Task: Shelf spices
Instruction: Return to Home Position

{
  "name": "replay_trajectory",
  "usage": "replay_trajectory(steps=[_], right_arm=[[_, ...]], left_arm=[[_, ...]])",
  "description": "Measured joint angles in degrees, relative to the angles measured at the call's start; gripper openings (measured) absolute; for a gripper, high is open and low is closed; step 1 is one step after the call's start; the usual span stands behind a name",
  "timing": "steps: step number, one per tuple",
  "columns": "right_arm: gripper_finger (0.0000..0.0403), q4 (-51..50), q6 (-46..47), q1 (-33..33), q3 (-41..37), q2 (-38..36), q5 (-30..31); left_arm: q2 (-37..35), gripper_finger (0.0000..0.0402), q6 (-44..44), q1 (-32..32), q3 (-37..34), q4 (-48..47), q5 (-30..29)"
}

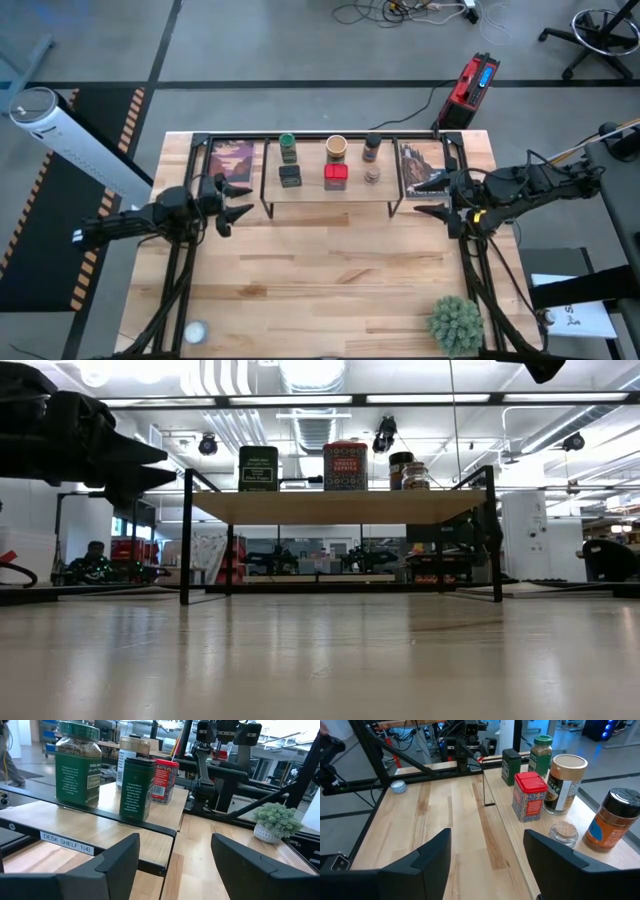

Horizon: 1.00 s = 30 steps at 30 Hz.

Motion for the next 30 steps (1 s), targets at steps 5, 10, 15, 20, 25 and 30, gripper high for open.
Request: replay_trajectory(steps=[5,10,15,20,25,30], right_arm=[[0.0220,0.01,-0.01,0.00,0.00,0.00,0.02],[0.0224,0.00,-0.04,0.00,0.00,0.00,0.02],[0.0235,0.01,-0.04,0.00,0.00,0.00,0.02],[0.0243,0.00,-0.06,0.00,0.00,0.00,0.00],[0.0249,0.00,-0.04,0.00,0.00,-0.03,0.00],[0.0252,0.00,0.02,-0.02,0.00,-0.83,-0.01]], left_arm=[[1.90,0.0227,0.02,-0.02,0.44,-0.03,0.00],[3.49,0.0219,0.02,-0.02,0.57,0.03,0.00],[5.37,0.0213,0.02,-0.02,0.64,0.09,0.02],[7.42,0.0210,0.02,-0.02,0.69,0.16,0.02],[9.59,0.0217,0.02,-0.02,0.74,0.28,0.04],[11.73,0.0226,0.02,-0.02,0.75,0.29,0.07]])
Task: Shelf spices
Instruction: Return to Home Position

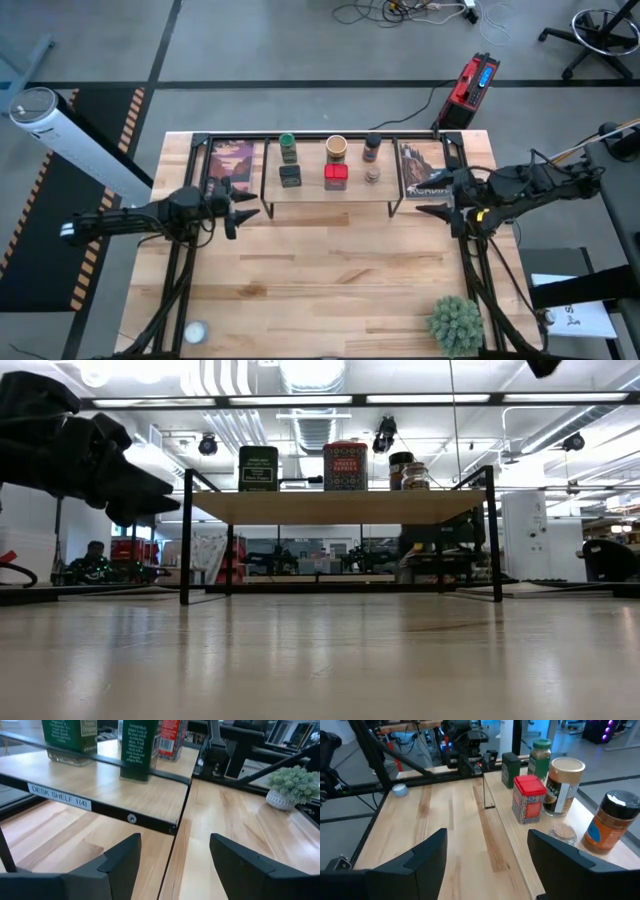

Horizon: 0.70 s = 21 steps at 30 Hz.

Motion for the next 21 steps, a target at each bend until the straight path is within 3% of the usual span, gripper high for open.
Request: replay_trajectory(steps=[3,6,11,21], right_arm=[[0.0248,3.44,0.92,0.00,-0.49,-0.85,0.23],[0.0241,15.09,-0.23,0.00,-3.31,-2.17,0.40],[0.0232,32.99,-8.43,0.00,-11.59,-5.20,0.26],[0.0222,52.59,-8.35,0.00,-29.98,-9.66,0.24]], left_arm=[[1.14,0.0230,0.00,0.00,0.02,0.01,0.00],[2.29,0.0234,0.00,0.00,0.07,0.00,0.00],[4.01,0.0237,0.00,0.00,0.09,-0.01,0.02],[6.85,0.0220,-0.01,0.00,0.11,-0.02,0.02]])
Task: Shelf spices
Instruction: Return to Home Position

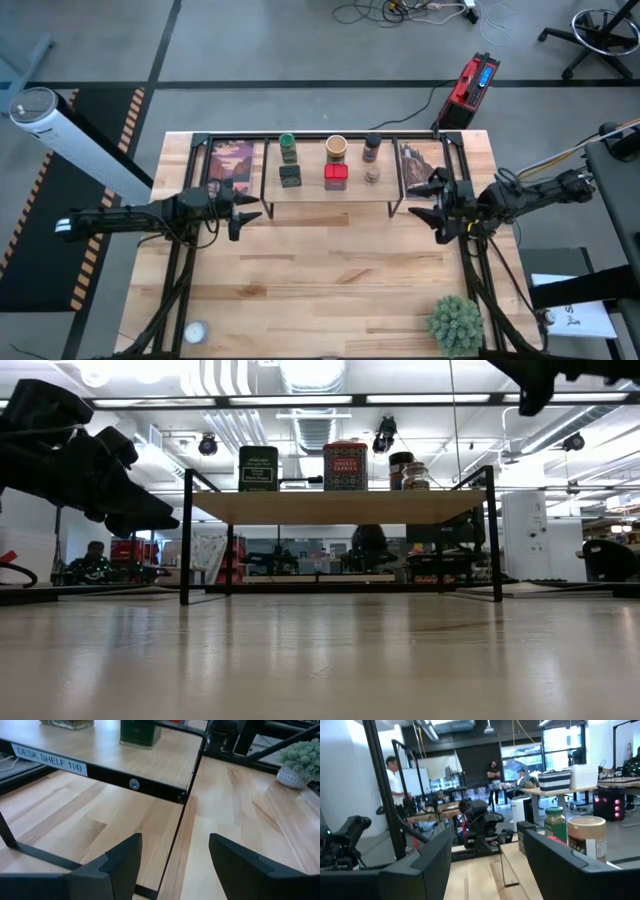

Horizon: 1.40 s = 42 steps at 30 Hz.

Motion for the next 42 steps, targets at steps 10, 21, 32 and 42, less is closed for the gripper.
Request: replay_trajectory(steps=[10,21,32,42], right_arm=[[0.0237,13.59,-0.10,0.00,-13.52,-11.29,-0.09],[0.0250,13.11,1.77,0.00,-21.12,-23.79,-3.32],[0.0241,7.36,2.12,-0.02,-21.14,-23.80,-4.74],[0.0224,-4.67,5.45,-0.12,-21.18,-23.82,-4.74]], left_arm=[[1.87,0.0210,0.00,-0.02,0.00,0.00,0.00],[2.79,0.0227,0.01,-0.02,0.00,-0.02,0.00],[2.90,0.0240,0.00,-0.02,0.00,0.00,0.00],[2.90,0.0229,0.01,-0.02,0.00,0.00,-0.02]])
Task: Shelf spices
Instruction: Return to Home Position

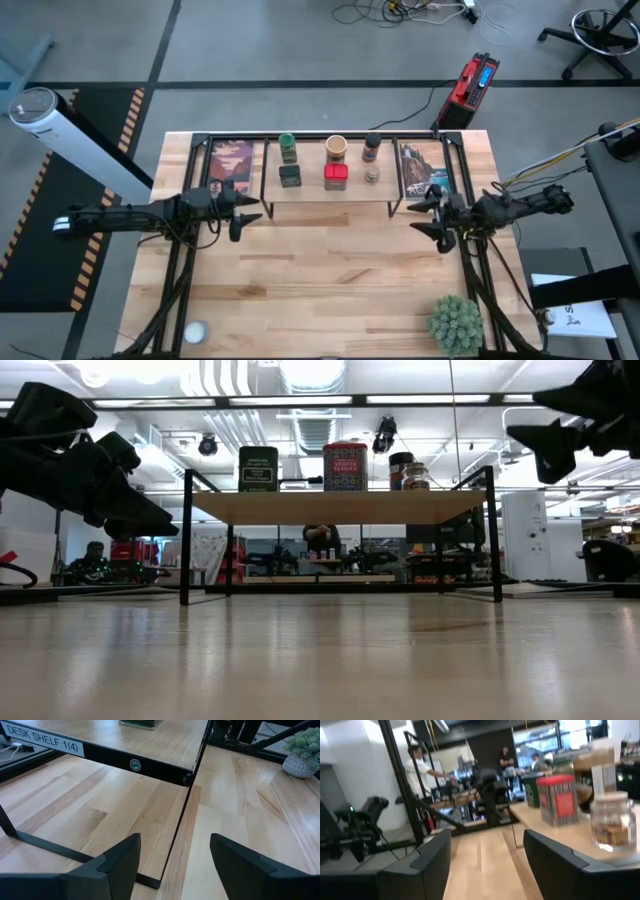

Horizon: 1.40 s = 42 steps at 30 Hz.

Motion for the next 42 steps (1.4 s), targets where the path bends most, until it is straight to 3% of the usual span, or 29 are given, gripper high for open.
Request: replay_trajectory(steps=[9,14,26,32,37,42], right_arm=[[0.0237,-5.01,-4.11,-1.21,-0.02,0.00,0.44],[0.0246,-7.70,-3.29,-5.87,-0.04,0.07,0.13],[0.0256,-9.72,-0.21,-18.45,-0.07,0.02,-12.00],[0.0245,-9.60,2.25,-19.29,-0.09,0.02,-11.89],[0.0236,-9.16,-5.34,-19.27,-0.09,0.02,-11.56],[0.0228,-9.11,-6.21,-19.27,-0.09,0.04,-11.50]], left_arm=[[0.26,0.0215,-0.02,0.00,0.00,0.01,0.02],[0.26,0.0210,0.00,0.00,0.00,0.00,0.02],[0.26,0.0224,0.00,0.00,0.00,0.00,0.01],[0.26,0.0233,0.00,0.00,0.00,0.00,0.01],[0.26,0.0239,-0.02,0.00,0.00,0.00,0.02],[0.26,0.0241,-0.02,0.00,0.00,0.00,0.02]])
